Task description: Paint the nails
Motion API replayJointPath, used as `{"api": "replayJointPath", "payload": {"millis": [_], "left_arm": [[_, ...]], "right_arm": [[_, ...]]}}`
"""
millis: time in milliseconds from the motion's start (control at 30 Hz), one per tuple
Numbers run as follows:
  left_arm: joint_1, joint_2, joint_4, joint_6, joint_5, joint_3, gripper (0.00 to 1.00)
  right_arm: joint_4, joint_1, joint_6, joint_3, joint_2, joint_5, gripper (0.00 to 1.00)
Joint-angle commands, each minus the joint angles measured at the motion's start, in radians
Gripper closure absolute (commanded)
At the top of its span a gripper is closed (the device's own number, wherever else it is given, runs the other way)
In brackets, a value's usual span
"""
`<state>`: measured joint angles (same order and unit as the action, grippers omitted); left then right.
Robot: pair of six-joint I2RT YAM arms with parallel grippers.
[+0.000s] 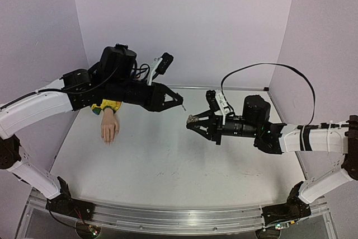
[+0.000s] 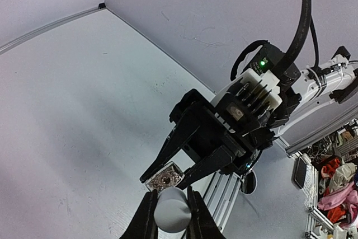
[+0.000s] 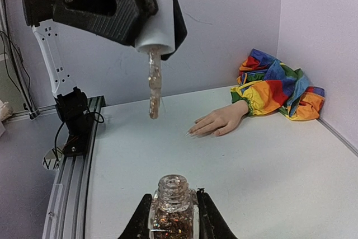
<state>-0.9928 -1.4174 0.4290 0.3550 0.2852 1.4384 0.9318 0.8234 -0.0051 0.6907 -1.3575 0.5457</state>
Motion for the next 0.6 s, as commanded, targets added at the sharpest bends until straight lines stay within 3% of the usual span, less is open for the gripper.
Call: {"api": "replayJointPath", "payload": {"millis": [0,567], "left_arm": [[-0.011,-0.017,-0.015,-0.027,-0.002,0.072,1.0],[-0.014,-0.067,-0.002,-0.04,0.001,0.098,1.0]], "right_arm": [[0.102,0.006,-0.019,0.005,0.008,-0.009,1.0],[0.119,0.018,-0.022,-0.003,0.004,-0.013,1.0]]}}
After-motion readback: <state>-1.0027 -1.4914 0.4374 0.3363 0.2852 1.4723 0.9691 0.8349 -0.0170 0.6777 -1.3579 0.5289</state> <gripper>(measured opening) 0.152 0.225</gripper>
